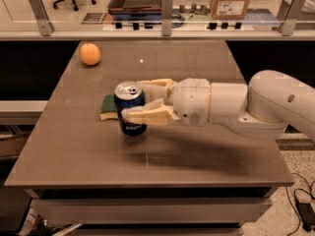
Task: Move pepsi can near orange
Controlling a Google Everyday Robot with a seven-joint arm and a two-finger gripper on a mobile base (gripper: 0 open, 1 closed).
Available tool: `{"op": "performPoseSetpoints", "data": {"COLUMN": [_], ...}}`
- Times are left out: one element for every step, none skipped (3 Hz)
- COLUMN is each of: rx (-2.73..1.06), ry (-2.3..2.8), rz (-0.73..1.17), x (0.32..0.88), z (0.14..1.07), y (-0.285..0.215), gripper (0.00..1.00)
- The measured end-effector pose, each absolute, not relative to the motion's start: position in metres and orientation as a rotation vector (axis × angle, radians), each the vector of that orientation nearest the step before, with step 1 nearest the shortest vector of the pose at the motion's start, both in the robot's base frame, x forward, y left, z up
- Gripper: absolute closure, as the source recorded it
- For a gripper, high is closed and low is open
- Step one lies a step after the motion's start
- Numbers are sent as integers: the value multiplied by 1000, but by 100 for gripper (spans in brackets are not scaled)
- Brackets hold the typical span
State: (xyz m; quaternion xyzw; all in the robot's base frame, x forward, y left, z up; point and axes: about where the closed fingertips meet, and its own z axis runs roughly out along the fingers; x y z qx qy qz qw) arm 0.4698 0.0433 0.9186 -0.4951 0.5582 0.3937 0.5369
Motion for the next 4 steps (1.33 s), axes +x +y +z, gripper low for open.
{"op": "performPoseSetpoints", "data": {"rx": [-1113, -1049, -1013, -996], "ry": [1355, 1395, 1437, 1494], "rz": [882, 812, 743, 642], "x": [485, 506, 531, 568], "z": [933, 953, 978, 999], "y": [14, -14, -39, -53], "gripper": [100, 100, 100, 100]}}
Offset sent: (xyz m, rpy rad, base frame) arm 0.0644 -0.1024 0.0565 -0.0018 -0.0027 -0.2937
